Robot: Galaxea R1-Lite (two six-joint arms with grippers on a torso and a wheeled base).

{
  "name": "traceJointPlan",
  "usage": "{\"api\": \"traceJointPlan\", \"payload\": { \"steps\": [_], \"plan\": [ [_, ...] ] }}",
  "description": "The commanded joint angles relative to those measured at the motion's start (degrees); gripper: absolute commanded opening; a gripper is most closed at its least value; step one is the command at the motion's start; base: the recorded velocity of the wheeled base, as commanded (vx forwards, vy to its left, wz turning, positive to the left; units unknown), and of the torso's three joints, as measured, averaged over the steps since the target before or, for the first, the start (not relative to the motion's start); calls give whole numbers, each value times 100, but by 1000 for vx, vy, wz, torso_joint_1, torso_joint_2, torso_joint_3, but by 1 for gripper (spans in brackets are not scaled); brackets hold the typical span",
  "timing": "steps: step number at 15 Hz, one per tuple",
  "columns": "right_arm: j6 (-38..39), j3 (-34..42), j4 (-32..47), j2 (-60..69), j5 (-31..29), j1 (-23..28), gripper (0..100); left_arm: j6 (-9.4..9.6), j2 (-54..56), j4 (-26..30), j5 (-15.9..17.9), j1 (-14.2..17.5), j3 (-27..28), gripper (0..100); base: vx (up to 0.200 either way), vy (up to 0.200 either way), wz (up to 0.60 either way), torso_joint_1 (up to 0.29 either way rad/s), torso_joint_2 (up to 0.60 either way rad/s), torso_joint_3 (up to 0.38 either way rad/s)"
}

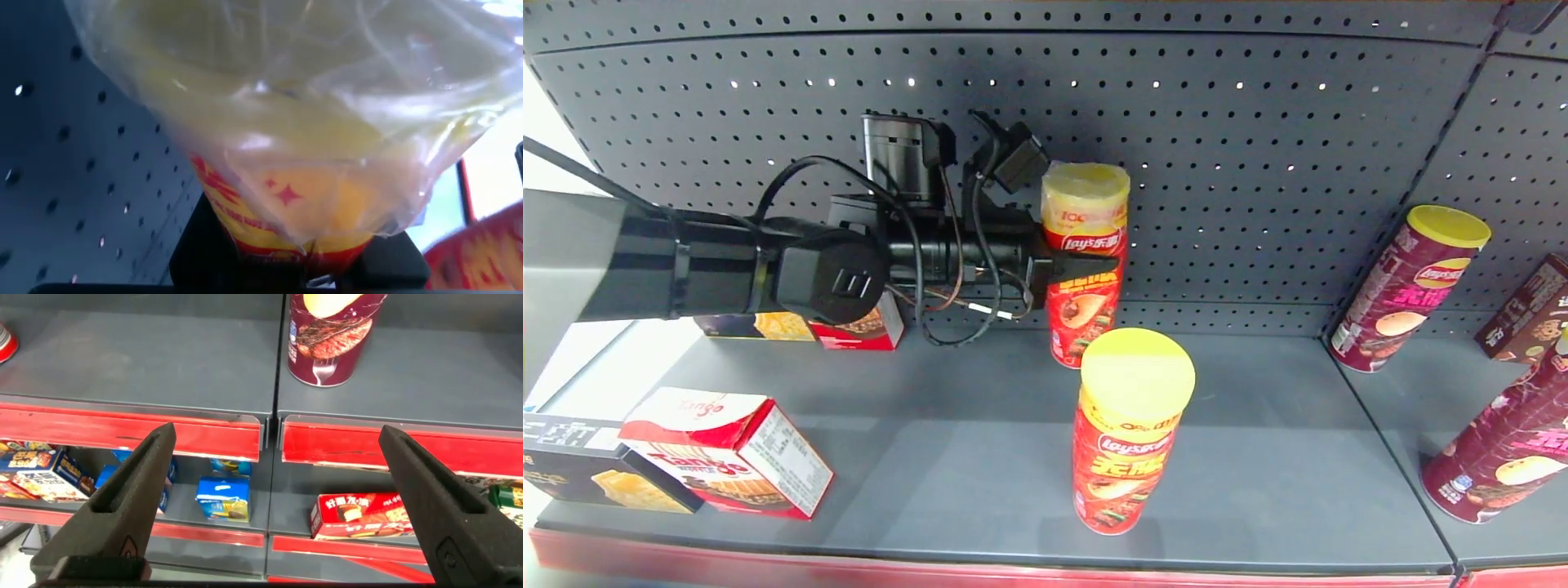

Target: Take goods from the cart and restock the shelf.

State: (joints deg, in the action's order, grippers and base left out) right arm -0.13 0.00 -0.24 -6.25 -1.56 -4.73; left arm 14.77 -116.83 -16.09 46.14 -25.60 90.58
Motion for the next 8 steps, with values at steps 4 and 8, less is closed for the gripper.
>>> {"api": "traceJointPlan", "payload": {
  "steps": [4, 8],
  "plan": [
    [-4, 0, -2, -16, -2, -2, 100, 17, -393, -70, -9, -6, 171, 0, 0, 0, 0, 0, 0, 0],
    [-4, 0, -2, -16, -2, -2, 100, 78, -489, -87, -9, 20, 162, 0, 0, 0, 0, 0, 0, 0]
  ]
}}
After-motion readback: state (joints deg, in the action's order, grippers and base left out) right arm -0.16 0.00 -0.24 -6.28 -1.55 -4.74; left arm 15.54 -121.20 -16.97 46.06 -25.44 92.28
